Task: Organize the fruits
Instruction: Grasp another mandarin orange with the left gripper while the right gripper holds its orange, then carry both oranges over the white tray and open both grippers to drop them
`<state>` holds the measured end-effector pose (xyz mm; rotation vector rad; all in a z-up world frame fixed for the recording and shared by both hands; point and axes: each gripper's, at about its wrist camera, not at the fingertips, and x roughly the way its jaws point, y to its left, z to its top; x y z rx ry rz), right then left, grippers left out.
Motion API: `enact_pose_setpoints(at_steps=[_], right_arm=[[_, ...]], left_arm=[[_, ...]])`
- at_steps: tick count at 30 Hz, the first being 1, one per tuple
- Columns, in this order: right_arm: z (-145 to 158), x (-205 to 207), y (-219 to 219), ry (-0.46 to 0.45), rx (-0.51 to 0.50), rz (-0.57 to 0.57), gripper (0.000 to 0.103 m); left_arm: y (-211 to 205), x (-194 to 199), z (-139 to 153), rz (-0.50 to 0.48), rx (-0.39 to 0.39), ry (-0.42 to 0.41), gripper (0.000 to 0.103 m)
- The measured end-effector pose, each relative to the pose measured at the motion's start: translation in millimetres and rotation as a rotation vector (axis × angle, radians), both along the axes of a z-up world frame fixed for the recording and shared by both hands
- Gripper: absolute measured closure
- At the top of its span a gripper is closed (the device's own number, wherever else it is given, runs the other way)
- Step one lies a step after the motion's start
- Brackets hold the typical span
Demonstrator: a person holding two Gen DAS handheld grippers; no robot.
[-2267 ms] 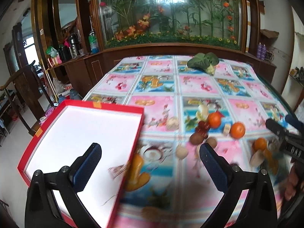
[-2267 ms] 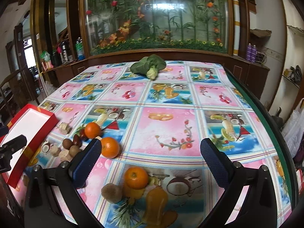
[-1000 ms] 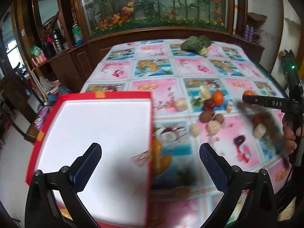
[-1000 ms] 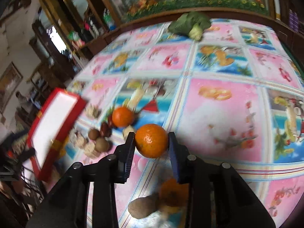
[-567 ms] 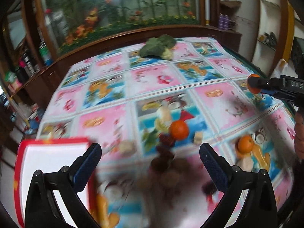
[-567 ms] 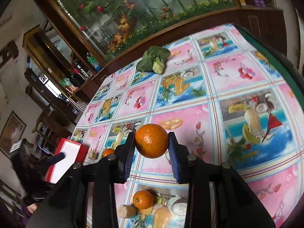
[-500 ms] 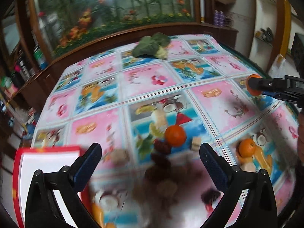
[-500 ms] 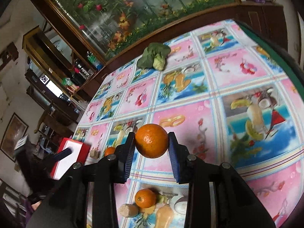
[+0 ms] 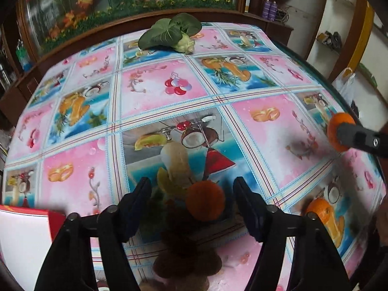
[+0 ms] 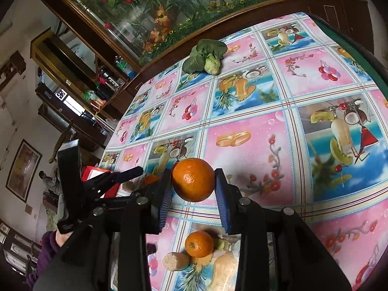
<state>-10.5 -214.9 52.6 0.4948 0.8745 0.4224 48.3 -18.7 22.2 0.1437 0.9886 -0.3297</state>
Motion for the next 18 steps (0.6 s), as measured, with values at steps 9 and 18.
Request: enact_pose_setpoints(at_steps=[9,18], right_arm=[[-1.8,2.1,0.4,0.001,-0.006,-0.012,0.067],[-1.3,1.1,1.5,-0.012,-0.005,-0.021,0.067]], left_arm=[[-4.7,-7.3,1.5,-0.078,-0.057,0.021,0.060],[0.9,9.2,-4.2,-0.078,-0.112,0.109,0.064]])
